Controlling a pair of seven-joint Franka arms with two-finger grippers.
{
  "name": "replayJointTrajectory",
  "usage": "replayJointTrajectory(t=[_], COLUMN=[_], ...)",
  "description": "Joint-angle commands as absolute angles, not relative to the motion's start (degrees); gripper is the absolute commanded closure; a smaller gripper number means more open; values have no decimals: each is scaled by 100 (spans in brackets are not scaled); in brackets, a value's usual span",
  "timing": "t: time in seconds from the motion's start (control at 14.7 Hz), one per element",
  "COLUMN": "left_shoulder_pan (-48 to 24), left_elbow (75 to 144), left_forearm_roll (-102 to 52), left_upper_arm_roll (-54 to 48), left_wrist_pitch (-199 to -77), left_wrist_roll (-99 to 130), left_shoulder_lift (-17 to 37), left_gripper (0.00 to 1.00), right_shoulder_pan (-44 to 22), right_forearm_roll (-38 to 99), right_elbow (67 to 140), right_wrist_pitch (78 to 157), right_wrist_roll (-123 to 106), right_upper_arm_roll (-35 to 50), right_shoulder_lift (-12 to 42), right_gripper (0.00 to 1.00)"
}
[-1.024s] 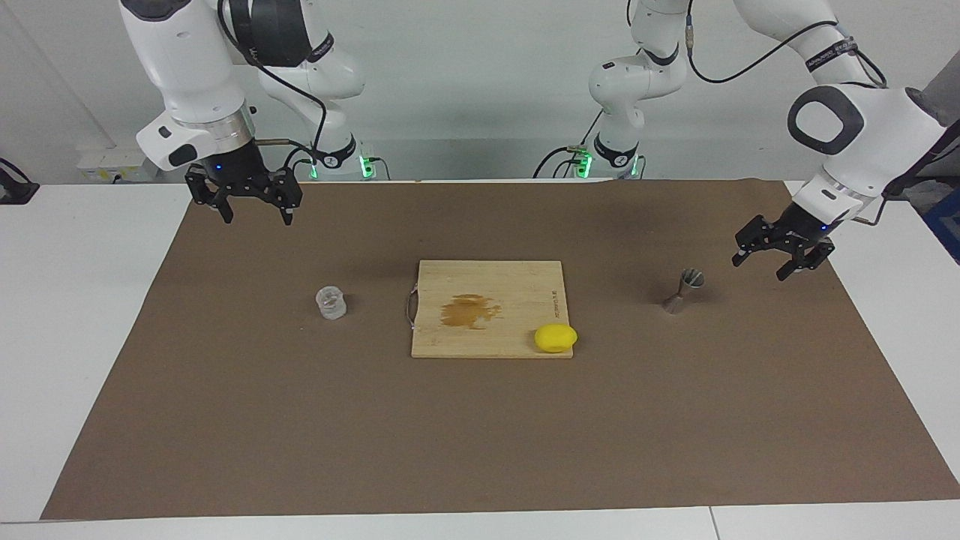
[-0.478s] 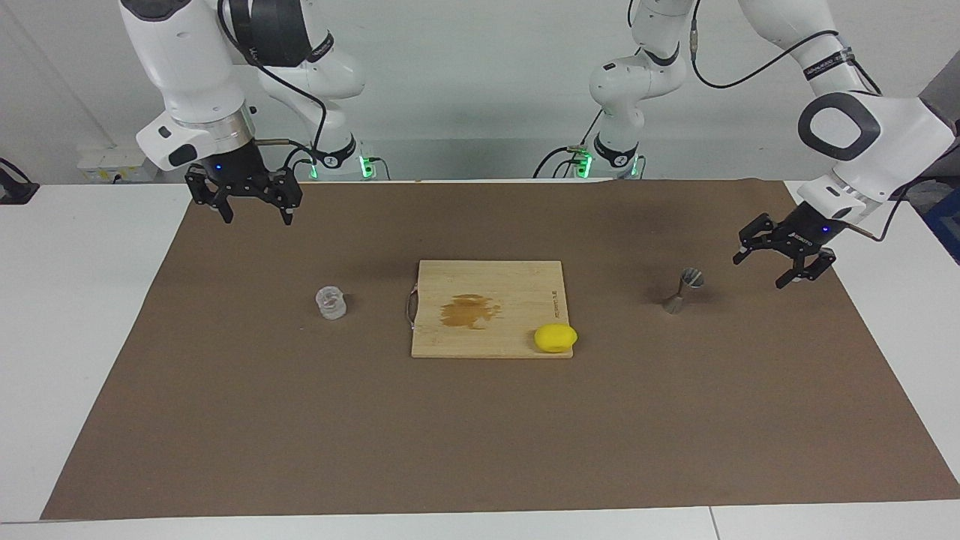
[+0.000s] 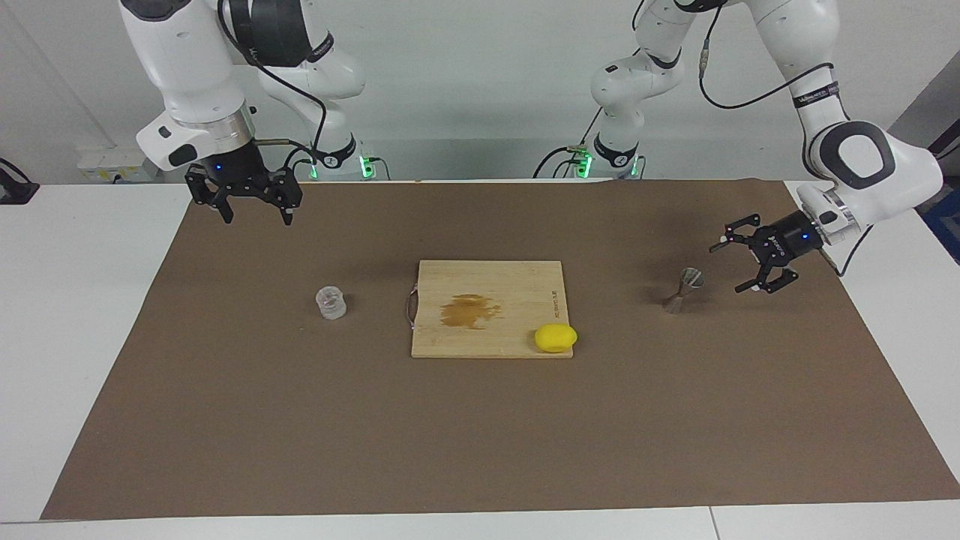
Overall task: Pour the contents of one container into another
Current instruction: 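Move the open left gripper around the small metal jigger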
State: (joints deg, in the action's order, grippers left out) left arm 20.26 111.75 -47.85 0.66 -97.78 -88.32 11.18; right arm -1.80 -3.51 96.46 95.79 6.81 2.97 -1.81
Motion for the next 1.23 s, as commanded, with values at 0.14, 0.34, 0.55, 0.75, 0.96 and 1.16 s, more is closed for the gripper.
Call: replayJointTrajectory(t=[0.14, 0.34, 0.55, 0.75, 0.96, 1.16], left_shoulder_pan=[2450, 2628, 2628, 2680, 2698, 2716], left_elbow=[11048, 11144, 11293, 11259, 11346, 11347], left_forearm_roll=[-5606, -6011, -6134, -6888, -6979, -7022], left_upper_arm_roll=[18, 18, 18, 26, 26, 18], left_wrist_pitch=[-8967, -8692, -8631, -8122, -7937, -7893], left_wrist_roll=[-9402, -10447, -10915, -12316, -12585, -13628], left_shoulder_lift=[1414, 1599, 1626, 2126, 2179, 2512], left_gripper=[0, 0, 0, 0, 0, 0], right_shoulder_pan=[-123, -123, -123, -123, -123, -123], right_forearm_roll=[-360, -360, -360, -360, -360, -360], right_elbow=[9606, 9606, 9598, 9606, 9606, 9606], right_wrist_pitch=[9562, 9562, 9562, 9562, 9562, 9562], right_wrist_roll=[624, 615, 615, 615, 615, 615], right_upper_arm_roll=[316, 316, 316, 316, 316, 316], right_shoulder_lift=[-167, -167, -167, -167, -167, -167], right_gripper=[0, 0, 0, 0, 0, 0])
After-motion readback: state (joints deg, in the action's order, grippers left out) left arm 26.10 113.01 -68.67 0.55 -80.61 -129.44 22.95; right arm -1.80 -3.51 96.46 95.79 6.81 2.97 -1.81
